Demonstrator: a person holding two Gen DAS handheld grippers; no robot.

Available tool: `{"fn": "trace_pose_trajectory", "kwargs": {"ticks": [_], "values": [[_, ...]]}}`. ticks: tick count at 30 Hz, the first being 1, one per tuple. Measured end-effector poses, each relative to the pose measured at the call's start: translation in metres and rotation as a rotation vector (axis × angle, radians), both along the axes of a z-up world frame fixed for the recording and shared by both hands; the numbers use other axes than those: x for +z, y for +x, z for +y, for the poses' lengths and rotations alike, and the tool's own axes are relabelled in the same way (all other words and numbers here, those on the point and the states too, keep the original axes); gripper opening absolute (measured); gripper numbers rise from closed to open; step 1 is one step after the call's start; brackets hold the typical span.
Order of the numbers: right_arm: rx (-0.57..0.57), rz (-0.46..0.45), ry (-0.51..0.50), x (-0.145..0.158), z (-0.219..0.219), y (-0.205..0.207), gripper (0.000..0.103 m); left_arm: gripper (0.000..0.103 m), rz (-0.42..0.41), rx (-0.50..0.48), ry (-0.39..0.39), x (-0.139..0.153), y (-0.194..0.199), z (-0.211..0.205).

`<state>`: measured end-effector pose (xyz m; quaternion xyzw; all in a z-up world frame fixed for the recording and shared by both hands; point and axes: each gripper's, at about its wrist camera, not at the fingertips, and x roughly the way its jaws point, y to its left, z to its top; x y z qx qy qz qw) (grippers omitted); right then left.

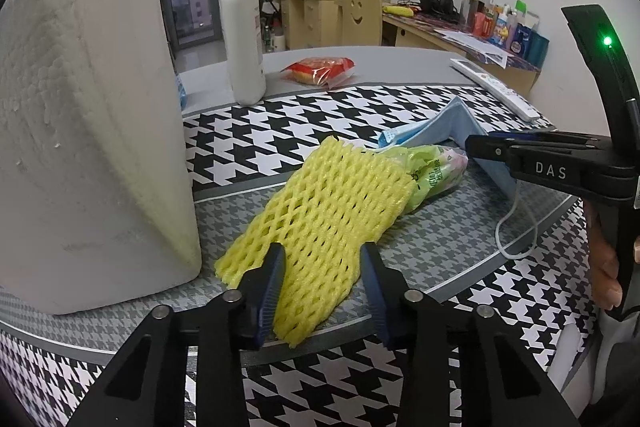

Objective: Organize soft objects
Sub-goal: 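Reach the left tool to the yellow mesh sleeve while the right tool reaches the blue mask, then close the left tool on the yellow mesh while the right tool grasps the blue mask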

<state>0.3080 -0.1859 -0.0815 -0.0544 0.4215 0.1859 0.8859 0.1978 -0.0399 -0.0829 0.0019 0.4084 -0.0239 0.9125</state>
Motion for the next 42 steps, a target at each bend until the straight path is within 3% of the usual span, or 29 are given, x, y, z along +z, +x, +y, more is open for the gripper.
{"fn": "trace_pose_trajectory", "kwargs": {"ticks": [5,8,12,42], "values": [[-0.013,-0.004,0.004,0.0,-0.003,0.0,0.013,0.029,-0.006,-0.007,-0.011,0.001,-0.001,0.001],[-0.016,-0.006,0.005,0.001,-0.003,0.0,0.01,0.016,-0.006,-0.008,-0.014,0.001,-0.001,0.001],[-0.026,-0.008,0.012,0.001,-0.005,0.0,0.01,0.01,-0.015,0.002,-0.018,0.004,-0.002,0.003],[-0.042,-0.101,0.049,0.031,-0.011,-0.022,0.009,0.01,-0.116,0.011,-0.024,0.031,-0.024,0.011]]}}
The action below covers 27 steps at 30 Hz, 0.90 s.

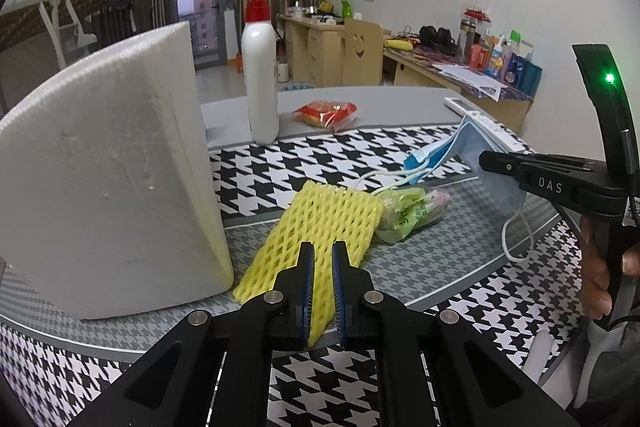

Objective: Organize soft objects
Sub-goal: 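Close the left tool on the yellow mesh while the right tool grasps the blue mask, then lift the blue mask with the right tool while the left tool holds the mesh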

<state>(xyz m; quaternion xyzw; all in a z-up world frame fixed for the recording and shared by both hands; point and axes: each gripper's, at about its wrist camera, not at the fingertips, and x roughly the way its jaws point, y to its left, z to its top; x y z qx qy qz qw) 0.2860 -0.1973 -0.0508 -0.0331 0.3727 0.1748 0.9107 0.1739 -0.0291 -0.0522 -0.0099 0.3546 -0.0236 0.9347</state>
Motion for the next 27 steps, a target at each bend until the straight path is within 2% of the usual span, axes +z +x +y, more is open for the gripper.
{"fn": "trace_pose_trajectory", "kwargs": {"ticks": [12,20,21,25,27], "values": [[0.0,-0.052,0.017,0.018,-0.002,-0.018,0.009,0.009,-0.044,-0.003,-0.002,0.011,-0.013,0.005],[-0.012,-0.075,0.026,0.027,-0.006,-0.023,0.009,0.011,-0.014,-0.037,0.0,0.006,-0.009,-0.003],[-0.013,-0.079,0.027,0.028,-0.007,-0.023,0.009,0.014,-0.004,-0.038,0.003,0.004,-0.007,-0.003],[-0.014,-0.093,0.04,0.033,-0.008,-0.026,0.009,0.038,0.017,-0.04,0.006,-0.001,-0.003,-0.005],[-0.012,-0.097,0.042,0.034,-0.009,-0.027,0.009,0.04,0.026,-0.05,0.01,-0.004,-0.001,-0.007]]}}
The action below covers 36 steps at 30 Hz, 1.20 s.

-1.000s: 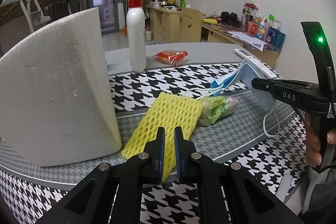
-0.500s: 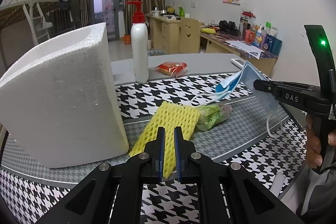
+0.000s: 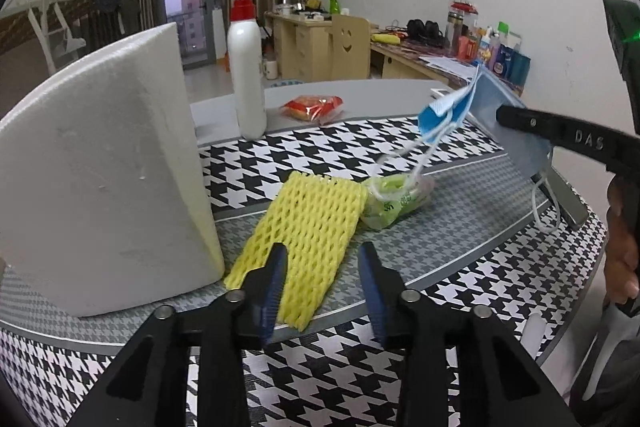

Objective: Organize soft objects
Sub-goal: 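Lift the blue mask with the right tool while the left tool holds the mesh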

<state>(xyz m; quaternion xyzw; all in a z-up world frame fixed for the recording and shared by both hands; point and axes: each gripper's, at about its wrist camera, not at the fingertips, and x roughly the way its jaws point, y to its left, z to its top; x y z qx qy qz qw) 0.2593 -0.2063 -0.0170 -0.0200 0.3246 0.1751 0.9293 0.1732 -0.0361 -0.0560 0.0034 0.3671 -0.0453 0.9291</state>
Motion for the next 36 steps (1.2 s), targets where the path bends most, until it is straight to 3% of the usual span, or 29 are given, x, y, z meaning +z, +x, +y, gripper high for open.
{"fn": "trace_pose_trajectory", "kwargs": {"ticks": [4,20,21,27,32,36], "values": [[0.002,0.0,0.007,0.0,-0.001,-0.001,0.009,0.05,0.032,-0.008,0.008,-0.008,0.005,-0.002],[-0.002,-0.006,0.026,0.001,-0.007,-0.009,0.009,0.049,0.123,0.002,0.0,-0.028,0.018,0.003],[-0.003,-0.008,0.027,0.001,-0.008,-0.009,0.009,0.048,0.125,0.001,-0.004,-0.029,0.018,0.003],[-0.002,-0.016,0.031,0.003,-0.007,-0.015,0.009,0.015,0.126,0.017,-0.031,-0.027,0.018,0.013],[0.001,-0.025,0.031,0.005,-0.006,-0.018,0.009,0.005,0.121,0.012,-0.038,-0.026,0.013,0.016],[-0.005,-0.026,0.033,0.006,-0.006,-0.019,0.009,0.004,0.103,-0.004,-0.038,-0.02,0.008,0.014]]}}
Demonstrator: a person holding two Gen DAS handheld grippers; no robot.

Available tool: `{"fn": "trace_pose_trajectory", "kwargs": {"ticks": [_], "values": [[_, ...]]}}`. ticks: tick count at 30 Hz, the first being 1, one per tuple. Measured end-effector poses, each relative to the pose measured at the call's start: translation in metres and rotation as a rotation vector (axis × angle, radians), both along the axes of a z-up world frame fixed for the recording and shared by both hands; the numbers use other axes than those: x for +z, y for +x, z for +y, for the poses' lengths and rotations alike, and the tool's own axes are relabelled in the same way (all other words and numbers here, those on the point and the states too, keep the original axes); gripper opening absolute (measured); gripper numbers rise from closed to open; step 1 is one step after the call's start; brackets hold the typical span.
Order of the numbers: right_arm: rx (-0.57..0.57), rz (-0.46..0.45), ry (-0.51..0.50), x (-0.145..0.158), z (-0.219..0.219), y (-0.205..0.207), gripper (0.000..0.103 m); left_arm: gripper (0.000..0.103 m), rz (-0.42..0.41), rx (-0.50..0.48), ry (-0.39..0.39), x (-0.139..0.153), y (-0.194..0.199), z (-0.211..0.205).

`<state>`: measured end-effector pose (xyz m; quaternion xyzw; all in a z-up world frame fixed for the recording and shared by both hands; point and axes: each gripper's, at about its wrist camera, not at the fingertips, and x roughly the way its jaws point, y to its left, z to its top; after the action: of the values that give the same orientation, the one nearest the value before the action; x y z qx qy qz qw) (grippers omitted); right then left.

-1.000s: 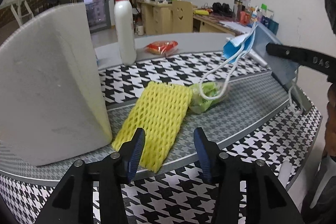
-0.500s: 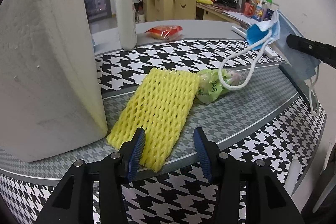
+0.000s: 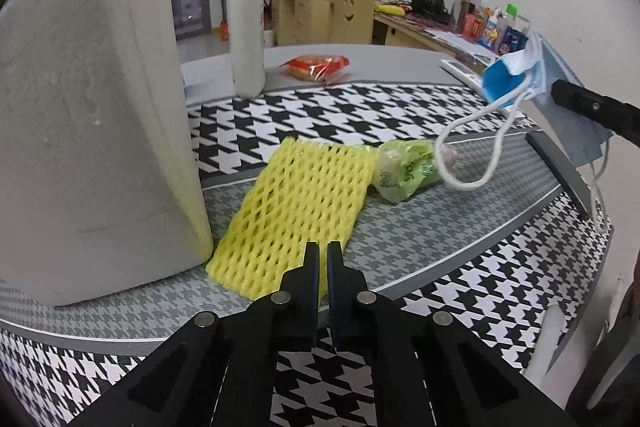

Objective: Organize soft objects
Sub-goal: 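Lift the blue mask with the right tool while the left tool holds the mesh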

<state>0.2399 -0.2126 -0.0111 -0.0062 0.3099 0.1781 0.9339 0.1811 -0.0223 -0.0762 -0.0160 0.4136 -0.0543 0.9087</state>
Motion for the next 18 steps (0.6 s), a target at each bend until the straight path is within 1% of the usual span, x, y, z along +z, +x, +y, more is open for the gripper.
{"fn": "trace_pose_trajectory", "kwargs": {"ticks": [5,8,9,10,11,12,18], "values": [[0.003,-0.003,-0.003,0.001,0.0,-0.001,0.009,0.004,-0.029,-0.025,0.005,0.008,-0.004,-0.004],[0.003,-0.005,-0.002,0.002,0.0,-0.002,0.009,0.009,-0.022,-0.015,0.02,0.007,-0.001,-0.005],[0.004,-0.005,-0.002,0.001,0.0,-0.003,0.009,0.021,-0.017,-0.014,0.026,0.006,0.001,-0.005],[0.004,-0.004,-0.001,0.001,0.0,-0.003,0.009,0.039,-0.01,-0.01,0.032,0.005,0.002,-0.005],[0.005,-0.004,0.0,0.001,0.0,-0.003,0.009,0.045,-0.006,-0.007,0.034,0.003,0.003,-0.005],[0.005,-0.004,0.0,0.001,0.0,-0.003,0.009,0.048,-0.005,-0.009,0.03,0.003,0.004,-0.005],[0.016,-0.01,0.008,0.003,0.003,-0.007,0.009,0.048,0.028,-0.019,0.037,-0.006,0.008,-0.006]]}}
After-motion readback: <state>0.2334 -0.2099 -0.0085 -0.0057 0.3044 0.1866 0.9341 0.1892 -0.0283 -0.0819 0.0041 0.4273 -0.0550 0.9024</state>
